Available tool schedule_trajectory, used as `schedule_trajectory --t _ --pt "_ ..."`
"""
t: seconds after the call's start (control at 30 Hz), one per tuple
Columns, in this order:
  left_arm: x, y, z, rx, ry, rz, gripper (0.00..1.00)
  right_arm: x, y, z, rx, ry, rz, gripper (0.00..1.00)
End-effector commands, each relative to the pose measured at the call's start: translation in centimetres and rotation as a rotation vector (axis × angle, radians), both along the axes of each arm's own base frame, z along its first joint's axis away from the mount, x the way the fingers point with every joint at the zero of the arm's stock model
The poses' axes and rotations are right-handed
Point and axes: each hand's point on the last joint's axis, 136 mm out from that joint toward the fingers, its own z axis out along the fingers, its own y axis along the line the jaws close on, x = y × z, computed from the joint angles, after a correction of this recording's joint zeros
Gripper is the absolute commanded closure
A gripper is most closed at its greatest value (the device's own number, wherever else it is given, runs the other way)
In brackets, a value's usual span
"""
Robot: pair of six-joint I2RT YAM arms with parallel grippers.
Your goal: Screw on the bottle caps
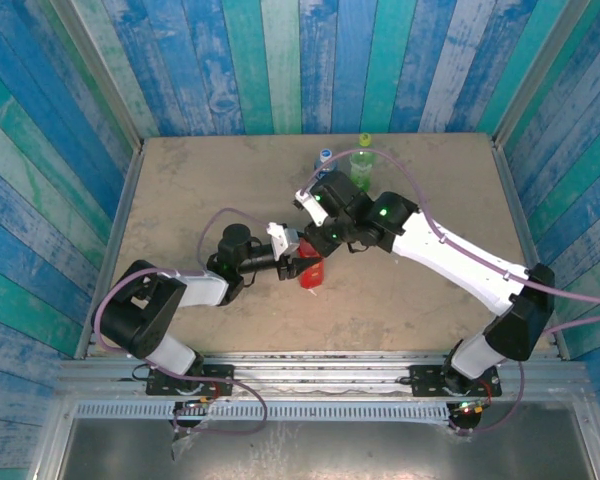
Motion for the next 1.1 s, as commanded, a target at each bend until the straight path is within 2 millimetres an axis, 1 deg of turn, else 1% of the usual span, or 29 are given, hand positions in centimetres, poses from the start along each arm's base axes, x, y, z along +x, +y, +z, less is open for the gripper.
schedule_trajectory --t 0.0,0.07,0.2,0.53,0.73,0.8,0.93,1.0,1.07 --pt "-0.4 -0.3 -1.6 0.033 0.053 -0.025 0.41 -1.5 -0.8 -3.2 -0.093 0.132 0.014 0.69" --pt "-0.4 -0.2 -1.6 0.034 0.053 -0.025 0.41 -1.5 -0.8 -3.6 -0.101 0.161 0.008 0.69" --pt "-0.5 -0.2 -1.6 0.035 0.051 -0.025 0.41 -1.4 -0.9 -3.4 -0.102 0.169 0.004 0.69" --pt "-0.4 -0.3 -1.6 0.038 0.053 -0.027 0.41 -0.8 -0.5 -1.2 -0.058 0.119 0.004 0.65" --pt "-0.4 -0.3 -1.7 0.041 0.055 -0.030 0.41 -0.5 -0.2 -0.6 -0.051 0.104 0.000 0.65" --pt "-0.4 -0.3 -1.7 0.042 0.055 -0.030 0.41 -0.4 -0.1 -0.2 -0.039 0.097 0.002 0.60" --pt "-0.5 -0.3 -1.7 0.042 0.051 -0.032 0.41 -0.4 -0.4 1.1 -0.020 0.063 0.004 0.44" --pt "-0.5 -0.3 -1.7 0.043 0.051 -0.032 0.41 -0.4 -0.6 1.6 -0.013 0.045 0.001 0.39" --pt "-0.5 -0.3 -1.7 0.042 0.051 -0.031 0.41 -0.3 -0.6 2.0 0.001 0.031 -0.003 0.36"
